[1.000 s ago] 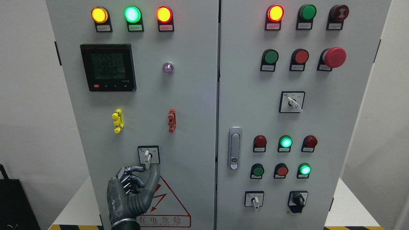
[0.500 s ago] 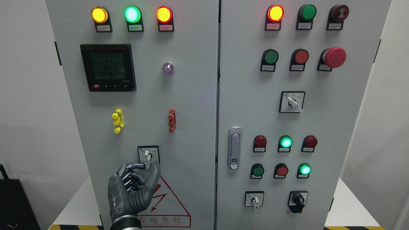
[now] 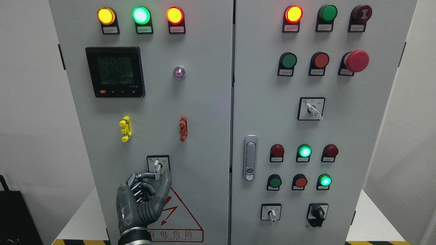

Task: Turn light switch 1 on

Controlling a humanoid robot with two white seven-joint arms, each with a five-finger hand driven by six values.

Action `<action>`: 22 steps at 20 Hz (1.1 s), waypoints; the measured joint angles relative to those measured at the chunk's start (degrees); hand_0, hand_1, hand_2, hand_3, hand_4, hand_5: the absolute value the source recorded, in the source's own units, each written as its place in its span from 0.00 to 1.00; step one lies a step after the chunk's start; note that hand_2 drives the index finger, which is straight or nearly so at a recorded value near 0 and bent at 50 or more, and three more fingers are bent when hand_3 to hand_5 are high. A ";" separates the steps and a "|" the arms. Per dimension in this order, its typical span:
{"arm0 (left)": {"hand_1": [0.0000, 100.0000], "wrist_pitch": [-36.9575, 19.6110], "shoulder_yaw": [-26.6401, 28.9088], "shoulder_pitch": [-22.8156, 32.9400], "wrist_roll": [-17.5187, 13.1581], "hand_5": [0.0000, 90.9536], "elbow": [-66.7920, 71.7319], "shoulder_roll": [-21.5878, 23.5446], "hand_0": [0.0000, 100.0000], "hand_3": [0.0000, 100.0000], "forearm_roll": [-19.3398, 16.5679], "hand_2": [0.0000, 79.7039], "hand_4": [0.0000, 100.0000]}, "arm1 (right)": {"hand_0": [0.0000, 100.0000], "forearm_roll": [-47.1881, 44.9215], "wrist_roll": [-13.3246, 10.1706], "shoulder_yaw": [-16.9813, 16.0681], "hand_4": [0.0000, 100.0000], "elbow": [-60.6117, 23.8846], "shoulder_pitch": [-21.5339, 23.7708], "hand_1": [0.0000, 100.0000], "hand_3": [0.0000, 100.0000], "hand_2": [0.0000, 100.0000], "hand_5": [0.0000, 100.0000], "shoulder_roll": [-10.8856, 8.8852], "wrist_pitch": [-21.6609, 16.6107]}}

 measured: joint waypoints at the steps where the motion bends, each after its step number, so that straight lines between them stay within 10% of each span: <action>1: 0.58 0.09 0.03 -0.06 -0.01 0.94 0.00 -0.01 0.06 0.92 0.01 0.66 0.96 | 0.00 0.00 0.00 0.00 0.00 0.00 0.00 0.00 0.00 0.00 0.00 0.00 0.00; 22: 0.56 1.82 0.41 -1.37 -0.05 0.94 -0.06 -0.13 0.08 0.95 1.17 0.70 0.97 | 0.00 0.00 0.00 -0.02 0.00 0.00 0.00 0.00 0.00 0.00 0.00 0.00 0.00</action>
